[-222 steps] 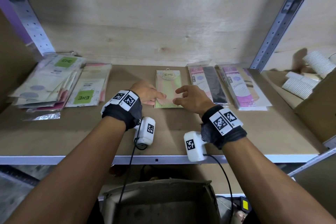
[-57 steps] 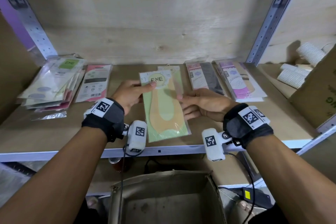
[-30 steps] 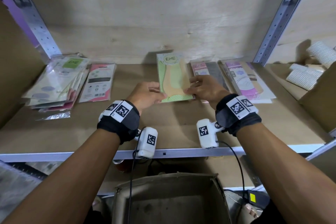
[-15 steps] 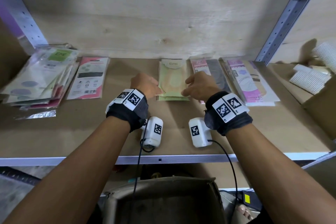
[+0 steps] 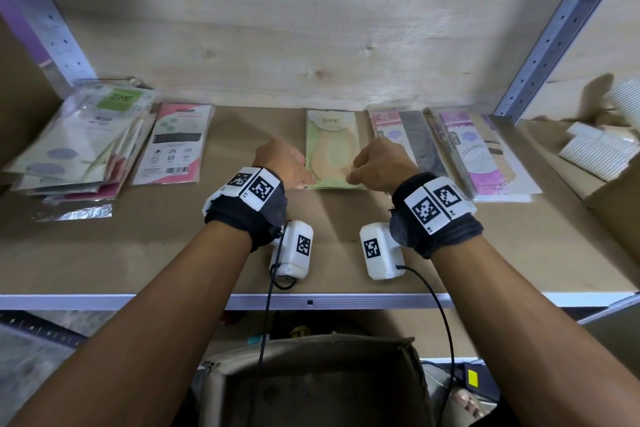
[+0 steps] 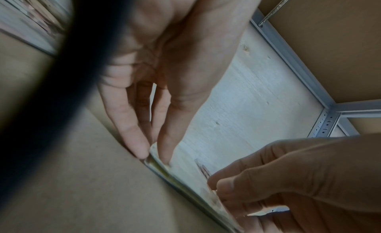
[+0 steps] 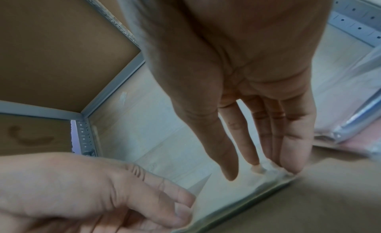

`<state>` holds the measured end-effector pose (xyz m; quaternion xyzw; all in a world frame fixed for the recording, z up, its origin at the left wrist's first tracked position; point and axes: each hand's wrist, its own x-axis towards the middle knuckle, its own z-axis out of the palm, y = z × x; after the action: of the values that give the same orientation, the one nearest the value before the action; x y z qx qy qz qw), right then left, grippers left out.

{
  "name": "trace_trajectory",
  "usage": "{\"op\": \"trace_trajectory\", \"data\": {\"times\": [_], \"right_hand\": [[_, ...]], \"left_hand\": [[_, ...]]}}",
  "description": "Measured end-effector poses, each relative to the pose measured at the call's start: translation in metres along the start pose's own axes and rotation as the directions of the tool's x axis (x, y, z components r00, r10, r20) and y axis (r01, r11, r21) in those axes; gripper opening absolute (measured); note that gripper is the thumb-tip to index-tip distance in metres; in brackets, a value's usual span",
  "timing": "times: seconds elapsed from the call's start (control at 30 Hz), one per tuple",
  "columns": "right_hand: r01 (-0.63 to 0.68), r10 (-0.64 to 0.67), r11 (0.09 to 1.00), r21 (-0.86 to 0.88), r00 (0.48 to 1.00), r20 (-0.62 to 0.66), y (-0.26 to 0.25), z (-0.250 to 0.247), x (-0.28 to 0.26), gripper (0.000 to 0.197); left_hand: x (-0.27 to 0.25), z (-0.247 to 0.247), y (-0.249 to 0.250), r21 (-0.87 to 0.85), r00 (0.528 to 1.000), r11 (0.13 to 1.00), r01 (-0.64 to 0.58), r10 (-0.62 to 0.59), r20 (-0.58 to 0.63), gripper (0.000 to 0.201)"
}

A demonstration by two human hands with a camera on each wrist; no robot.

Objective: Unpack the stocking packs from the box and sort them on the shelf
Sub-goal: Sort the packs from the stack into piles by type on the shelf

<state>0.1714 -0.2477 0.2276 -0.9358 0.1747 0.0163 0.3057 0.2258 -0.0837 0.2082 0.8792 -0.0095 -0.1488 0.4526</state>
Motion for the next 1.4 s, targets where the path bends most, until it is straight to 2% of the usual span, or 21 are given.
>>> {"op": "trace_trajectory", "data": {"times": [0.1, 0.23, 0.33, 0.4, 0.47, 0.57, 0.63, 0.7, 0.83, 0.9, 1.0, 1.07, 1.13, 1.3, 1.4], "right_hand": [[0.007, -0.007, 1.000, -0.003, 1.000, -0.006, 0.001, 0.000, 0.000, 0.035], [0.068, -0.068, 0.998, -0.018, 0.998, -0.015, 0.002, -0.002, 0.000, 0.043], [0.185, -0.188, 0.982, -0.038, 0.977, -0.096, -0.002, -0.002, -0.003, 0.034], [0.252, -0.247, 0.967, 0.029, 0.961, -0.127, -0.009, 0.001, -0.007, 0.025], [0.303, -0.294, 0.943, 0.137, 0.953, -0.078, -0.022, 0.008, -0.014, 0.014], [0.331, -0.346, 0.906, 0.264, 0.938, 0.008, -0.048, 0.024, -0.021, 0.010], [0.335, -0.360, 0.898, 0.287, 0.932, 0.037, -0.067, 0.036, -0.023, 0.009], [0.321, -0.364, 0.898, 0.300, 0.926, 0.097, -0.088, 0.051, -0.021, 0.009], [0.325, -0.385, 0.908, 0.264, 0.897, 0.218, -0.134, 0.082, -0.012, 0.006], [0.300, -0.360, 0.920, 0.252, 0.901, 0.242, -0.157, 0.096, -0.003, 0.008], [0.265, -0.291, 0.955, 0.132, 0.920, 0.264, -0.186, 0.117, 0.015, 0.029], [0.228, -0.243, 0.970, 0.086, 0.928, 0.283, -0.202, 0.128, 0.025, 0.036], [0.174, -0.195, 0.980, 0.093, 0.932, 0.306, -0.214, 0.138, 0.036, 0.035], [0.067, -0.079, 0.996, 0.053, 0.966, 0.248, -0.227, 0.153, 0.053, 0.034], [0.037, -0.076, 0.990, 0.137, 0.952, 0.297, -0.228, 0.156, 0.059, 0.033]], "left_hand": [[0.001, 0.000, 0.000, 0.000, 1.000, 1.000, -0.010, 0.010, 0.001, 0.049], [-0.001, -0.009, -0.001, -0.024, 0.999, 0.999, -0.032, 0.032, 0.003, 0.037], [-0.003, -0.030, -0.009, -0.075, 0.997, 0.996, -0.042, 0.038, -0.066, 0.032], [-0.008, -0.049, -0.018, -0.114, 0.988, 0.990, -0.088, 0.072, -0.137, 0.017], [-0.018, -0.071, -0.027, -0.105, 0.961, 0.976, -0.189, 0.162, -0.223, 0.007], [-0.039, -0.103, -0.041, -0.115, 0.882, 0.925, -0.362, 0.300, -0.363, 0.014], [-0.056, -0.121, -0.048, -0.140, 0.845, 0.891, -0.432, 0.346, -0.408, 0.013], [-0.070, -0.136, -0.057, -0.187, 0.834, 0.867, -0.461, 0.352, -0.425, 0.009], [-0.084, -0.162, -0.074, -0.244, 0.837, 0.865, -0.438, 0.295, -0.460, 0.008], [-0.086, -0.174, -0.081, -0.245, 0.838, 0.874, -0.420, 0.270, -0.474, 0.010], [-0.089, -0.191, -0.091, -0.216, 0.831, 0.889, -0.403, 0.256, -0.494, 0.016], [-0.093, -0.201, -0.097, -0.201, 0.831, 0.899, -0.389, 0.248, -0.498, 0.017], [-0.096, -0.209, -0.103, -0.207, 0.828, 0.900, -0.384, 0.237, -0.508, 0.016], [-0.102, -0.220, -0.116, -0.202, 0.802, 0.899, -0.389, 0.222, -0.555, 0.015], [-0.102, -0.224, -0.119, -0.191, 0.783, 0.900, -0.392, 0.218, -0.582, 0.014]]}}
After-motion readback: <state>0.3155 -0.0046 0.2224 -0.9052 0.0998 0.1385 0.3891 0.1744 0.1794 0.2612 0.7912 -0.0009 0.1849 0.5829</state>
